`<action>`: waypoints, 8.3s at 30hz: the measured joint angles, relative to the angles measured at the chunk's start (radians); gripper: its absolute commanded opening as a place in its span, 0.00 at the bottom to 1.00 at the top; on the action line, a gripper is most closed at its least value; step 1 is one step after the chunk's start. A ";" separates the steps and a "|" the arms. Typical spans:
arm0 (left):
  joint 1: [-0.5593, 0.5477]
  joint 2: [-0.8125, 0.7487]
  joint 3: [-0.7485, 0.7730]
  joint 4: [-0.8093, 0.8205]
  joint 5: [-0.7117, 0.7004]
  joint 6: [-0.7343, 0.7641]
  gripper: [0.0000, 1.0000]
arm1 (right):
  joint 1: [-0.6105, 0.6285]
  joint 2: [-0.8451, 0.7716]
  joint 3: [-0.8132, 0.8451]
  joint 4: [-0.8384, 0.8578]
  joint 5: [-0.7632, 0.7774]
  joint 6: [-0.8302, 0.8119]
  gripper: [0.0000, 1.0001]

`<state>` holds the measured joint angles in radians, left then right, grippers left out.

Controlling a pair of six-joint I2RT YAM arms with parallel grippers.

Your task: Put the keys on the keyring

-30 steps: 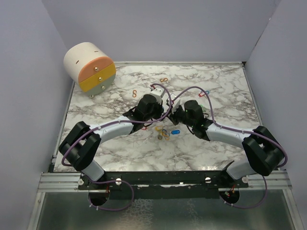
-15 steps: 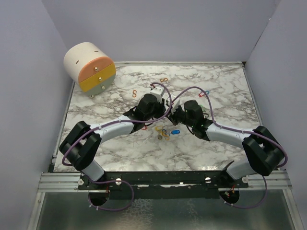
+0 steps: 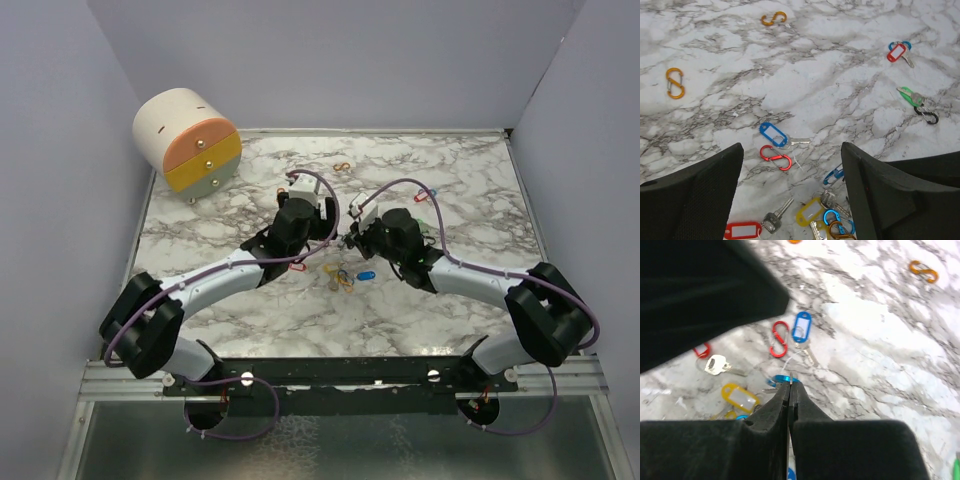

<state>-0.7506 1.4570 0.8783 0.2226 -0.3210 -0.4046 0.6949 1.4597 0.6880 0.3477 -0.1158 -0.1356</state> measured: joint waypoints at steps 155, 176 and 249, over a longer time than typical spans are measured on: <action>0.181 -0.053 -0.152 -0.126 0.000 -0.068 0.89 | -0.026 0.342 0.334 -0.079 0.112 0.165 0.01; 0.075 0.252 0.068 -0.142 0.045 -0.077 0.89 | -0.026 0.003 0.102 -0.051 0.459 0.194 0.01; 0.015 0.415 0.146 -0.122 -0.018 -0.064 0.08 | -0.026 -0.195 0.055 -0.116 0.604 0.210 0.01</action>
<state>-0.7353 1.8721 1.0241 0.1005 -0.3393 -0.4683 0.6685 1.2644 0.7425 0.2317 0.4885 0.0742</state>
